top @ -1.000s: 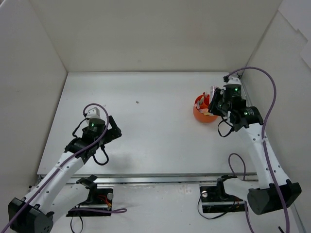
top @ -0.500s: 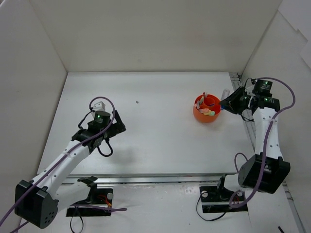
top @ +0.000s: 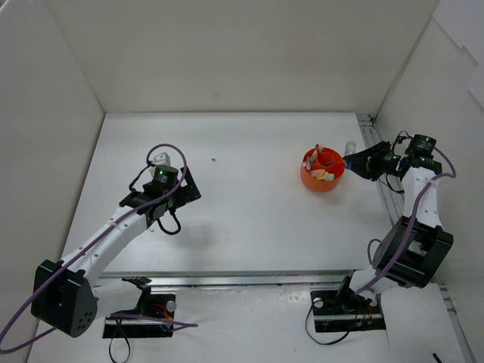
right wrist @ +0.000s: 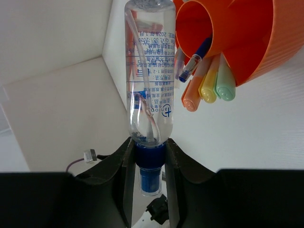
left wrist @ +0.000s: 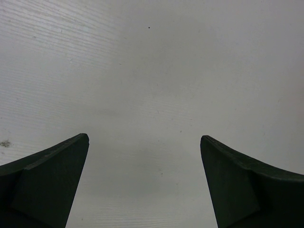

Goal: Sort the stationery into containers
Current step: Place the stationery in the storage box.

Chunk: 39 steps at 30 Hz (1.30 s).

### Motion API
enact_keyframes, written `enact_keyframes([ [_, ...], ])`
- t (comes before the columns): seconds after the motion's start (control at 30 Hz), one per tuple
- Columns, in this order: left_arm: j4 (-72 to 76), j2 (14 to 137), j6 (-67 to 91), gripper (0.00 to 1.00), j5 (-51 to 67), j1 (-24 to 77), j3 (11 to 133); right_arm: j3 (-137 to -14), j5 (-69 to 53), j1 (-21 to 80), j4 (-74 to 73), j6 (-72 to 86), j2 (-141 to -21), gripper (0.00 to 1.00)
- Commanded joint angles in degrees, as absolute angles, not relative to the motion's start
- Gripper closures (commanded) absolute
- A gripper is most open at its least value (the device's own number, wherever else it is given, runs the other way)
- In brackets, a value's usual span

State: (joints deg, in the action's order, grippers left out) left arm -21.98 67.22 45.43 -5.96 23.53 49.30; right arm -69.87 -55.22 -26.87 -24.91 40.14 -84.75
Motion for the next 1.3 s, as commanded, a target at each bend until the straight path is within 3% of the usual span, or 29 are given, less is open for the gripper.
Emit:
enact_keyframes([
  [0.0, -19.25, 67.76, 44.21, 0.0, -5.62, 23.73, 53.0, -69.87, -61.0, -27.16, -18.99, 44.03, -85.16, 1.0],
  [0.37, -18.02, 69.34, 44.12, 0.0, -4.75, 23.73, 54.31, -66.28, -61.17, -27.42, -9.17, 55.25, -84.99, 1.0],
  [0.53, -18.19, 68.91, 45.09, 0.0, -4.13, 23.73, 53.97, -47.57, -61.97, -27.42, 45.89, 100.92, -83.93, 1.0],
  [1.1, -20.65, 66.71, 46.23, 0.0, -5.71, 23.73, 53.88, -32.18, -54.32, -27.86, 45.88, 110.3, -69.01, 1.0],
  [1.27, -20.48, 67.15, 46.4, 0.0, -5.36, 23.73, 53.7, -29.1, -54.67, -27.86, 45.97, 110.13, -69.95, 1.0],
])
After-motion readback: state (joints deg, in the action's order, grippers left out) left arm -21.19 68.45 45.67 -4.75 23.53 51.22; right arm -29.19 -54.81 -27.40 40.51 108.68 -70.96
